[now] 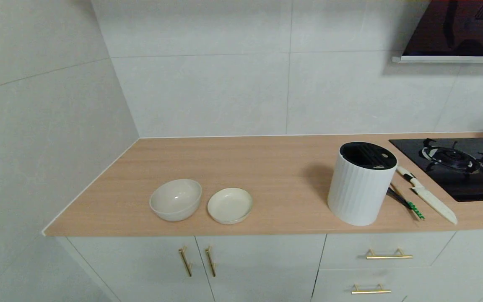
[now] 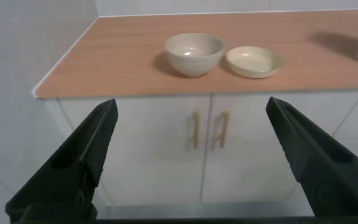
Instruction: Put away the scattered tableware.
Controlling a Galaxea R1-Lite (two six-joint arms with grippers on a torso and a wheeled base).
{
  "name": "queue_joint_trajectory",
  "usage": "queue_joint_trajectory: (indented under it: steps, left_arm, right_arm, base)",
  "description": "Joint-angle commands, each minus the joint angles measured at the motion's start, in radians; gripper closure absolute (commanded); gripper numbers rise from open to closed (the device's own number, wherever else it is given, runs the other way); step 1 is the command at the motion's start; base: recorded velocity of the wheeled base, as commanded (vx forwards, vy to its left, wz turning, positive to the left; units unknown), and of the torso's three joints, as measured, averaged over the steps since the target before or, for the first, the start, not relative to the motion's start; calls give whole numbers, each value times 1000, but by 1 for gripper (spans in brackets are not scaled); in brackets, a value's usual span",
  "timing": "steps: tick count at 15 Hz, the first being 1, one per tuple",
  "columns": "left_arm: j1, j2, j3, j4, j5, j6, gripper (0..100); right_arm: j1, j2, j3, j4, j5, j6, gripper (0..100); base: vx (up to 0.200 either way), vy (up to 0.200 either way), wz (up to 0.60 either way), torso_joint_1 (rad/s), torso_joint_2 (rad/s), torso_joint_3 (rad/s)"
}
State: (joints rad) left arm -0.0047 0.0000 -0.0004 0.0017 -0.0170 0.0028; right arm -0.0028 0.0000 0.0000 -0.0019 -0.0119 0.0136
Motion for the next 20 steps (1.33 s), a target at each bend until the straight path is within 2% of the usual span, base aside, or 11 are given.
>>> queue_joint_trajectory:
  steps: [1,12,20]
  left_arm:
    - [0,2,0,0,0,0,0]
    - [0,2,0,0,0,0,0]
    - [0,2,0,0,0,2,0]
  right_arm:
    - [0,0,0,-1,0,0,0]
    - [0,2,0,0,0,0,0]
    - [0,2,0,-1,0,0,0]
  base:
    - [0,200,0,-2,2,2]
    - [0,200,0,2,2,3]
    - [0,0,0,0,0,0]
